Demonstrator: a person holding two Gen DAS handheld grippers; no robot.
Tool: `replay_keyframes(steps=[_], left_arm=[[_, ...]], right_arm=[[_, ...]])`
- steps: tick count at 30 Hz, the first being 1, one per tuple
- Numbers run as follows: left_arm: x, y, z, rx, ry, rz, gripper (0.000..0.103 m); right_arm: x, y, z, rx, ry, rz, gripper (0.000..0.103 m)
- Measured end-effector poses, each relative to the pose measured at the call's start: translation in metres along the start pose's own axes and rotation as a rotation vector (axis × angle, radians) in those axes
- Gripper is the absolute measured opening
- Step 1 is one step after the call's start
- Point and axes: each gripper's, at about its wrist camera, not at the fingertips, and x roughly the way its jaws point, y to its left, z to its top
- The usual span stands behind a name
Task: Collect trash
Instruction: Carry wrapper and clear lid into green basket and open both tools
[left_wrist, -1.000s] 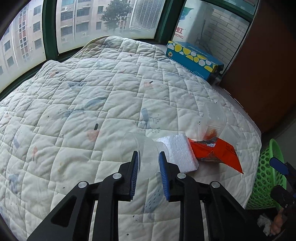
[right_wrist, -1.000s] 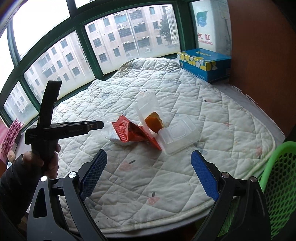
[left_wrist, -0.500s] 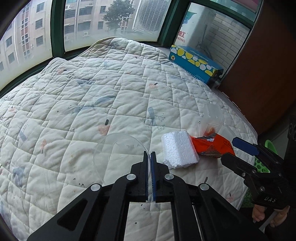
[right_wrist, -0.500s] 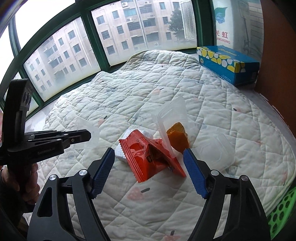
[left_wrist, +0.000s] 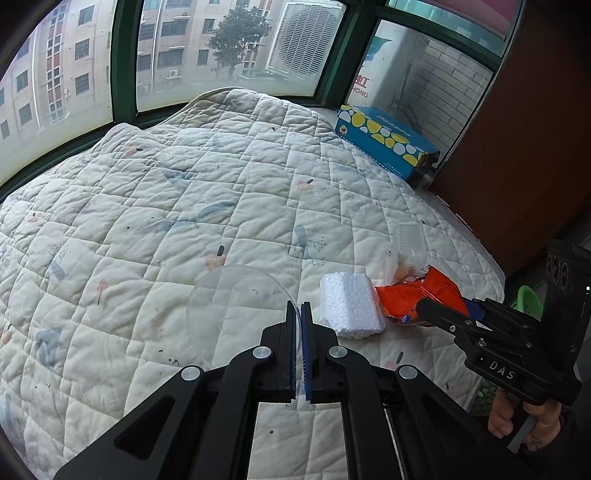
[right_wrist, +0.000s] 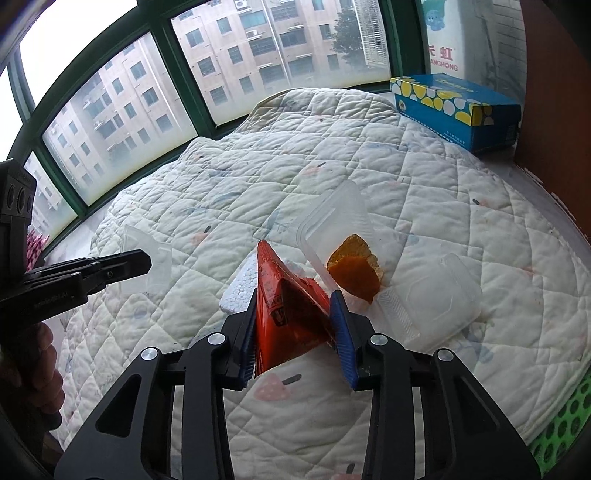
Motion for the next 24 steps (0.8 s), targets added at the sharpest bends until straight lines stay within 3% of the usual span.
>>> replay_keyframes(steps=[13, 24], left_arm=[[-0.035, -0.04, -0.002, 0.051, -0.042, -0.052, 0.003], [-0.044, -0.114, -0.005, 0.15, -0.05, -0.137, 0.003]], right_arm=[[-0.077, -0.004, -0.015, 0.042, -0.113, 0.01, 0.035], [-0.143, -0.038, -0.041, 0.08, -0.185, -0.092, 0.035]])
